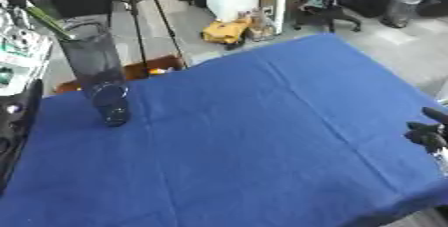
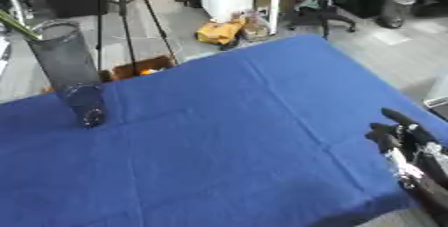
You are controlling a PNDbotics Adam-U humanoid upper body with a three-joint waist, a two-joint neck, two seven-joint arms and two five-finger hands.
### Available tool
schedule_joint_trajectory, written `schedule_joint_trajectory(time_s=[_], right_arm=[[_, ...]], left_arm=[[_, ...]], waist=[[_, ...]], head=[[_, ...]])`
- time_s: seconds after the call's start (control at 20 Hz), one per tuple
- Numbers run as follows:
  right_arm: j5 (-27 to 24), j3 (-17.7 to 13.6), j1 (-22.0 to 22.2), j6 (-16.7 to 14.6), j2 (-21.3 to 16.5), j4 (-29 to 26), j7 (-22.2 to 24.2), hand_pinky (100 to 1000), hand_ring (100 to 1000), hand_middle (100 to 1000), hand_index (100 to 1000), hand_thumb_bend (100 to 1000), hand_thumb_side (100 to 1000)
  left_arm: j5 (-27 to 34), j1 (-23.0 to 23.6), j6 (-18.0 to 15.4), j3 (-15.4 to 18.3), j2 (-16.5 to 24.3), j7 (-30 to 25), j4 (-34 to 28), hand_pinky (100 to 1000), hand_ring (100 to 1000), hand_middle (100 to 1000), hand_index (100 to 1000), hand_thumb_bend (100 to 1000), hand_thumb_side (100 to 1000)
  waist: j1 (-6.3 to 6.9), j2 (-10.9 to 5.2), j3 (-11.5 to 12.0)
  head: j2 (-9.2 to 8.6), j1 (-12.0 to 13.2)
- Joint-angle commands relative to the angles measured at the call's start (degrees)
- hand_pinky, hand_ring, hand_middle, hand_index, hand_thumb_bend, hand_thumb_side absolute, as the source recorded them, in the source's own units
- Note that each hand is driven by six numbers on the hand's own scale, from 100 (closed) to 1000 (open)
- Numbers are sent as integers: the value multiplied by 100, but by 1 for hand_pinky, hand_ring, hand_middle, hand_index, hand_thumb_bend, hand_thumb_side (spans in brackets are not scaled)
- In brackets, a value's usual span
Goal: Arrange flowers into the vase.
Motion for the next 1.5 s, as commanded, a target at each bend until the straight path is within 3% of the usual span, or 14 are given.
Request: schedule_joint_trajectory(time_s=[0.05, 0.15, 0.2, 0.25, 0.5, 0.75, 0.85, 0.9, 1.05, 1.25, 1.5], right_arm=[[14, -42, -64, 8, -88, -50, 14, 859, 901, 639, 959, 100, 571], [15, -45, -68, 14, -90, -50, 16, 859, 901, 639, 959, 100, 572], [15, -45, -71, 17, -90, -50, 18, 859, 901, 639, 960, 100, 568], [16, -46, -73, 20, -89, -49, 21, 859, 901, 639, 960, 100, 572], [18, -54, -71, 28, -89, -46, 24, 859, 902, 639, 959, 100, 572], [14, -60, -70, 30, -89, -43, 26, 858, 902, 639, 959, 100, 573], [11, -62, -68, 29, -88, -41, 27, 858, 902, 639, 959, 100, 573], [9, -64, -66, 28, -87, -40, 28, 858, 902, 639, 959, 100, 573], [6, -67, -62, 26, -86, -36, 29, 857, 902, 638, 959, 100, 573], [6, -73, -55, 21, -83, -30, 30, 857, 902, 638, 959, 100, 573], [4, -77, -52, 13, -78, -21, 33, 857, 902, 638, 959, 100, 574]], left_arm=[[-74, -119, 212, -16, 84, -122, 39, 100, 100, 100, 106, 100, 380], [-94, -123, 399, -55, 74, -274, 137, 100, 100, 100, 143, 100, 257], [-106, -128, 501, -76, 69, -371, 174, 100, 100, 100, 161, 100, 114], [-117, -132, 605, -99, 62, -472, 195, 100, 100, 100, 169, 100, 221], [-125, -136, 1084, -148, 38, -978, 222, 100, 100, 100, 232, 100, 159], [-238, -140, 1528, -169, 41, -1486, 239, 169, 213, 165, 353, 100, 103], [-353, -143, 1686, -156, 46, -1694, 213, 207, 271, 217, 405, 100, 188], [-418, -144, 1749, -147, 47, -1798, 201, 207, 271, 217, 405, 100, 188], [-645, -144, 1906, -153, 44, -2113, 188, 254, 343, 288, 477, 375, 400], [-922, -131, 1991, -74, 46, -2447, 135, 302, 414, 359, 544, 636, 525], [-1089, -114, 2061, -14, 42, -2543, 124, 370, 472, 424, 603, 792, 578]], waist=[[66, -10, -5], [79, -15, -10], [84, -17, -12], [88, -19, -13], [96, -32, -18], [93, -48, -26], [88, -55, -28], [84, -58, -27], [76, -63, -28], [60, -66, -24], [46, -66, -13]], head=[[-54, -1], [-54, -5], [-53, -3], [-53, -5], [-48, -9], [-44, -15], [-42, -20], [-41, -21], [-42, -30], [-39, -42], [-38, -51]])
